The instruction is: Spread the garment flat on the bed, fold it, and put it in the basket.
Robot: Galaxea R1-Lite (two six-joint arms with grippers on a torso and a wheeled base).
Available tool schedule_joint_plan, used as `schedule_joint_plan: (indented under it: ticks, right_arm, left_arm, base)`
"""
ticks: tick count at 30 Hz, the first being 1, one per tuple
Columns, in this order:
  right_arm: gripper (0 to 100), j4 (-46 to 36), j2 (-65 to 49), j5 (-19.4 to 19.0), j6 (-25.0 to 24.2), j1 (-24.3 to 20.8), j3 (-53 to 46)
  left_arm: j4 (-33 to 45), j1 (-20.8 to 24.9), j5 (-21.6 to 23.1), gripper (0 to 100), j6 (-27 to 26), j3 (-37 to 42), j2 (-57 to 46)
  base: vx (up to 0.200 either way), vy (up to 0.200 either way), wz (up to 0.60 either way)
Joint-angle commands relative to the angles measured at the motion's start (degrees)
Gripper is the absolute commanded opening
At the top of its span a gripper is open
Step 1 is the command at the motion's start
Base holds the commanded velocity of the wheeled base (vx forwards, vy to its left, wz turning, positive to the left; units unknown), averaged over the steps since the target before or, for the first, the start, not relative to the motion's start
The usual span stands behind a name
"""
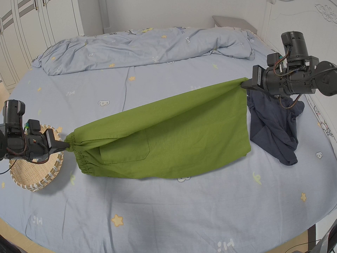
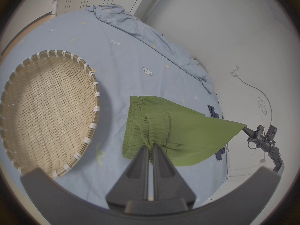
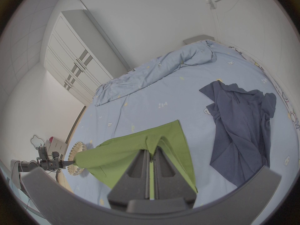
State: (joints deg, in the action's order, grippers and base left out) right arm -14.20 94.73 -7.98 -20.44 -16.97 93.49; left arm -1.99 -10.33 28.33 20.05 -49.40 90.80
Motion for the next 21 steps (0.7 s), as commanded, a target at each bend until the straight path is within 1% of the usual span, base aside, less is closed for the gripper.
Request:
schedule_joint_plan:
  ticks: [1,8,12,14,16,21]
  right_arm:
    - [0,0.0,3.3,0.2,0.0,1.3,0.8]
    - [0,0.5,6.3,0.3,0.1,2.7,0.9]
    - [0,2.5,9.6,0.3,2.1,3.3,1.4]
    - [0,2.6,9.7,0.3,2.1,3.3,1.4]
    - [0,5.3,12.2,0.4,2.1,3.4,2.9]
    - [0,5.8,14.9,0.5,1.9,3.7,5.6]
  left_arm:
    - [0.0,0.2,-0.2,0,0.0,-2.7,5.2]
    - [0.0,0.9,-0.2,0,0.0,-6.7,9.8]
    - [0.1,0.8,-0.2,0,0.0,-10.7,13.6]
    - [0.0,0.8,-0.2,0,0.0,-10.8,13.7]
    - [0.1,1.2,-0.2,0,-0.2,-13.1,14.4]
    - [0.6,2.4,-0.2,0,-0.2,-14.9,15.1]
  base:
    - [0.0,0.0,0.0]
    - [0.0,0.0,0.0]
    - [0.0,0.0,0.0]
    - [0.0,0.0,0.0]
    - [0.0,0.0,0.0]
    - [0.0,0.0,0.0]
